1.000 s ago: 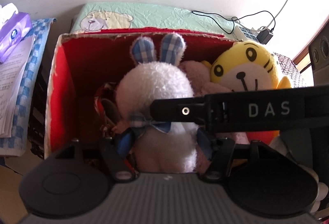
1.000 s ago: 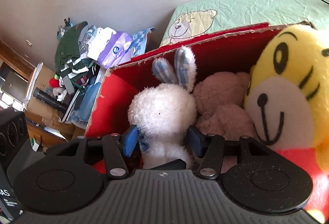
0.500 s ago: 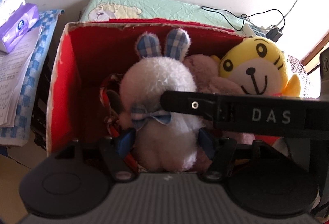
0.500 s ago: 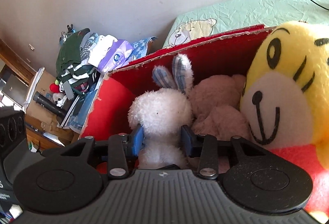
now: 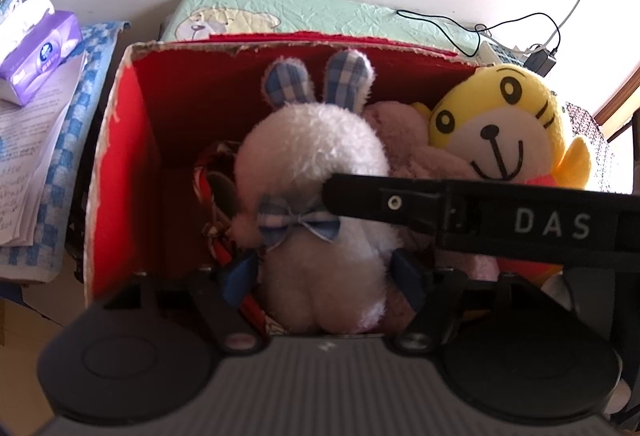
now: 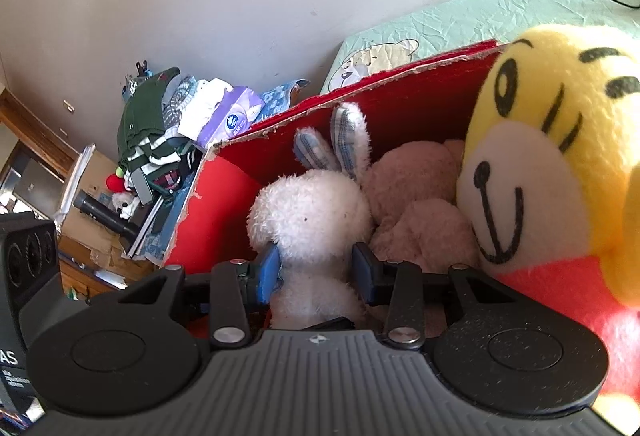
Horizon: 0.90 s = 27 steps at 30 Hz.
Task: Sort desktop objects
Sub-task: 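Open both grippers and withdraw them from the bunny plush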
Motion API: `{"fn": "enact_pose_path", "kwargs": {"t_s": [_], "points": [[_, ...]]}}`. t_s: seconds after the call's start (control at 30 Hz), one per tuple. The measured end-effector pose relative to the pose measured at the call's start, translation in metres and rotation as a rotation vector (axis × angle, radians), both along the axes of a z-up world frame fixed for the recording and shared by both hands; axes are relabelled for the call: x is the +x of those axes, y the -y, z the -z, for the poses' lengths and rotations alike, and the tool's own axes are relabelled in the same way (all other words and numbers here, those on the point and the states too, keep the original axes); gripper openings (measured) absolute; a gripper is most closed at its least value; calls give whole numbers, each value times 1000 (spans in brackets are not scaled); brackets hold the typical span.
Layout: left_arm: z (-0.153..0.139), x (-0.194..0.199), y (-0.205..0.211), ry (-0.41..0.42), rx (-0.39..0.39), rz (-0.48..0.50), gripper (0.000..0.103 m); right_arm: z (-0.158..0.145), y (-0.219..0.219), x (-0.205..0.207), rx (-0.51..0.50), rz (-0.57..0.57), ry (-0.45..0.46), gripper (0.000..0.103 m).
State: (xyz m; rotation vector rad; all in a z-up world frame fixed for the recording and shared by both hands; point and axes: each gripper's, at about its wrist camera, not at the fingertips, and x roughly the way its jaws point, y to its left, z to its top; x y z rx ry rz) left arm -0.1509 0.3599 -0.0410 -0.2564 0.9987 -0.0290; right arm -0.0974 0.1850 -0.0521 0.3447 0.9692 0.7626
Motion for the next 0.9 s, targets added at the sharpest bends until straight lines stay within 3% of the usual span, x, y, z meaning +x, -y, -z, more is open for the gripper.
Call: {"fn": "enact_pose_path", "kwargs": {"t_s": [0.9], "points": [[-2, -13, 2, 3, -3, -38, 81, 0, 8, -13, 2, 14, 10, 36]]}}
